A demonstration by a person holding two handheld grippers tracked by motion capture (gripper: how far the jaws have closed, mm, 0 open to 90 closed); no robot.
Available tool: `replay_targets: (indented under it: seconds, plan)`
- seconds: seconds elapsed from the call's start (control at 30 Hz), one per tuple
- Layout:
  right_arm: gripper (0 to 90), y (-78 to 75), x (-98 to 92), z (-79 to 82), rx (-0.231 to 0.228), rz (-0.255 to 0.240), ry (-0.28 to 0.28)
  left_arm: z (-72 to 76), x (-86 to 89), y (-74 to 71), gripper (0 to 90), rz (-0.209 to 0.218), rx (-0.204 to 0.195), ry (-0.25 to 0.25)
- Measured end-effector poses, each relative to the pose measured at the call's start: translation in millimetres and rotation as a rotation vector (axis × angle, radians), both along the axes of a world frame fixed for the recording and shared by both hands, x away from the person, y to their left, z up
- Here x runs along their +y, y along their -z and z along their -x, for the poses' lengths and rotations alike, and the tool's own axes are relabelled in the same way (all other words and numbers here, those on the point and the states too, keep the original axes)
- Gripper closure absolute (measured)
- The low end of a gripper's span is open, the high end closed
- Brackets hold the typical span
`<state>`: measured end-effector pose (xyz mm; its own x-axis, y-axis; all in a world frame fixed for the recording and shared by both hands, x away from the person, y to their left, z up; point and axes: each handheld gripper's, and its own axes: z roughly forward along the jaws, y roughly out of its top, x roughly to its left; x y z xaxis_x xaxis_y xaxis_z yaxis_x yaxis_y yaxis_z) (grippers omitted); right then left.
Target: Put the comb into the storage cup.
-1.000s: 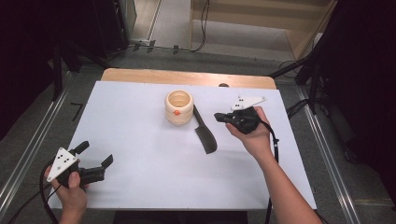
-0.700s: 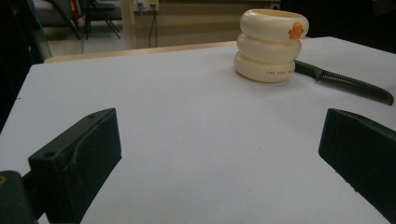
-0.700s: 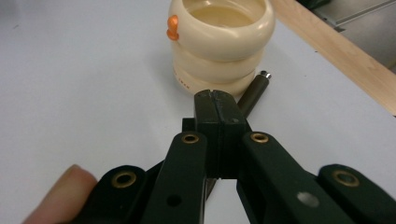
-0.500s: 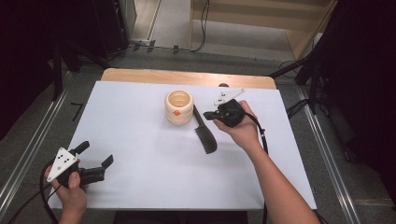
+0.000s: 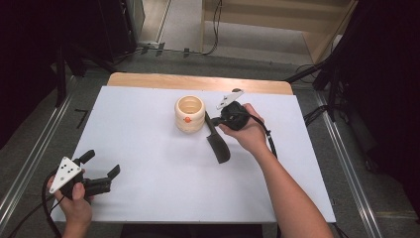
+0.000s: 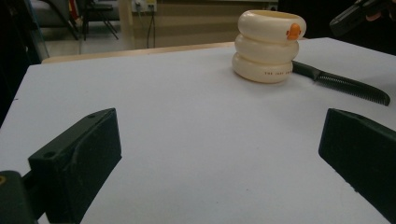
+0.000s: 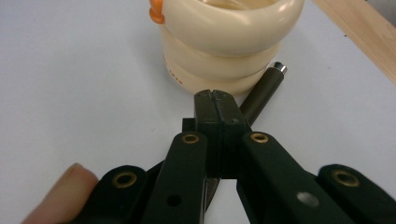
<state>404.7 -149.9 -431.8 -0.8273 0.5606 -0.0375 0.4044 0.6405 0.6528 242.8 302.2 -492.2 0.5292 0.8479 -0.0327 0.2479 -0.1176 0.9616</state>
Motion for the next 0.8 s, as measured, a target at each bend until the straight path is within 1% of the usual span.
replay_targets:
  seconds: [0.13, 0.47, 0.7, 0.73, 0.77, 0.8]
  plan:
    - [88.4, 5.3, 4.5, -6.3, 0.020, 0.021, 0.005, 0.0, 0.0, 0.0, 0.0, 0.000, 0.001, 0.000]
    - [88.4, 15.9, 19.3, -20.9, 0.048, 0.083, -0.006, -0.1, 0.2, 0.1, 0.0, 0.001, 0.001, 0.001]
    - [88.4, 27.0, 25.6, -30.9, 0.080, 0.137, 0.016, -0.2, 0.4, 0.0, 0.0, 0.002, 0.002, 0.002]
    - [88.4, 29.3, 25.9, -32.2, 0.079, 0.138, 0.013, -0.2, 0.5, 0.0, 0.0, 0.003, 0.002, 0.003]
    - [88.4, 30.7, 26.8, -32.4, 0.092, 0.138, 0.027, -0.2, 0.5, 0.0, 0.0, 0.002, 0.002, 0.003]
    - [88.4, 32.2, 27.2, -33.3, 0.091, 0.140, 0.023, -0.2, 0.5, 0.0, 0.0, 0.002, 0.002, 0.004]
